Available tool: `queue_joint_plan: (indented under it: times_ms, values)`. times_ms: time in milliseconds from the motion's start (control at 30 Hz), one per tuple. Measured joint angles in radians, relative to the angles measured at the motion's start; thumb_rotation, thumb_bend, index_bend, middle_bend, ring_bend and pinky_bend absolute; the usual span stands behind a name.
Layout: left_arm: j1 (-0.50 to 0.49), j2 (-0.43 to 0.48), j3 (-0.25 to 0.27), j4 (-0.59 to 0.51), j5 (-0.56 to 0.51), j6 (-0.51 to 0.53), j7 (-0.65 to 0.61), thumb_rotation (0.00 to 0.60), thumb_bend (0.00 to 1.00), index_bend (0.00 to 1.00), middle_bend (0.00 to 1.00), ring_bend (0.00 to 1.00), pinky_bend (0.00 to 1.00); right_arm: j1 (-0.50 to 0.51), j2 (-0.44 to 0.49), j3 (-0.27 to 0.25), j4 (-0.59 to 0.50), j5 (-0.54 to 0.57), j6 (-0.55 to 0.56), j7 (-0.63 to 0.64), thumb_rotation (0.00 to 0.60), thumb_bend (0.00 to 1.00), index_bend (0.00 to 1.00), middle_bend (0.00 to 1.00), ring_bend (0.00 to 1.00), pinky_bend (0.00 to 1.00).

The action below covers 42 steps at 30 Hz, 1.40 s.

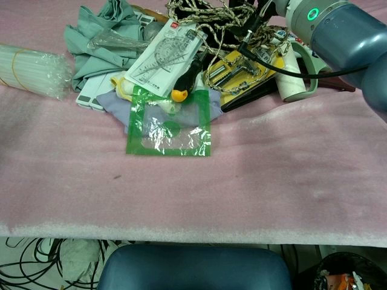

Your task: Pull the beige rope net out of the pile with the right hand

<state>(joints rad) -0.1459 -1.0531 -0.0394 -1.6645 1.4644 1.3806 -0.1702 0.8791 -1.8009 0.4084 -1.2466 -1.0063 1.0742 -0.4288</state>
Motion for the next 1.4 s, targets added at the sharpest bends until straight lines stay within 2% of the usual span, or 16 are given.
queue_joint_plan:
  times_ms: [233, 433, 567, 733, 933, 1067, 1267, 1400]
  values:
    - [0.002, -0.002, 0.001, 0.0, 0.005, 0.006, 0.004, 0.6, 0.0, 0.0, 0.0, 0.0, 0.0, -0.004, 0.024, 0.008, -0.023, -0.053, 0.049, 0.046, 0.6, 0.61, 0.78, 0.67, 0.61, 0.62]
    - [0.005, -0.005, 0.002, 0.0, 0.013, 0.018, 0.005, 0.6, 0.0, 0.0, 0.0, 0.0, 0.0, -0.027, 0.106, 0.034, -0.144, -0.09, 0.113, 0.052, 0.6, 0.62, 0.79, 0.67, 0.61, 0.63]
    - [0.008, -0.007, 0.002, 0.002, 0.021, 0.027, 0.007, 0.6, 0.0, 0.0, 0.0, 0.0, 0.0, -0.057, 0.189, 0.059, -0.271, -0.109, 0.164, 0.046, 0.6, 0.63, 0.79, 0.67, 0.61, 0.63]
    - [0.012, -0.014, 0.003, 0.01, 0.033, 0.045, 0.02, 0.6, 0.0, 0.0, 0.0, 0.0, 0.0, -0.124, 0.338, 0.094, -0.467, -0.129, 0.237, 0.035, 0.6, 0.63, 0.79, 0.67, 0.61, 0.63]
    - [0.016, -0.022, 0.006, 0.019, 0.049, 0.061, 0.037, 0.6, 0.0, 0.0, 0.0, 0.0, 0.0, -0.272, 0.528, 0.102, -0.692, -0.177, 0.34, 0.065, 0.6, 0.63, 0.79, 0.67, 0.61, 0.63]
    - [0.019, -0.029, 0.009, 0.023, 0.059, 0.071, 0.054, 0.6, 0.0, 0.0, 0.0, 0.0, 0.0, -0.401, 0.616, 0.055, -0.795, -0.25, 0.417, 0.141, 0.6, 0.63, 0.79, 0.67, 0.61, 0.62]
    - [0.024, -0.042, 0.009, 0.029, 0.069, 0.088, 0.08, 0.6, 0.0, 0.0, 0.0, 0.0, 0.0, -0.572, 0.688, -0.086, -0.871, -0.419, 0.519, 0.317, 0.6, 0.63, 0.79, 0.67, 0.61, 0.63]
    - [0.025, -0.046, 0.007, 0.033, 0.067, 0.091, 0.085, 0.6, 0.0, 0.0, 0.0, 0.0, 0.0, -0.646, 0.716, -0.171, -0.89, -0.535, 0.563, 0.378, 0.6, 0.63, 0.79, 0.67, 0.61, 0.63]
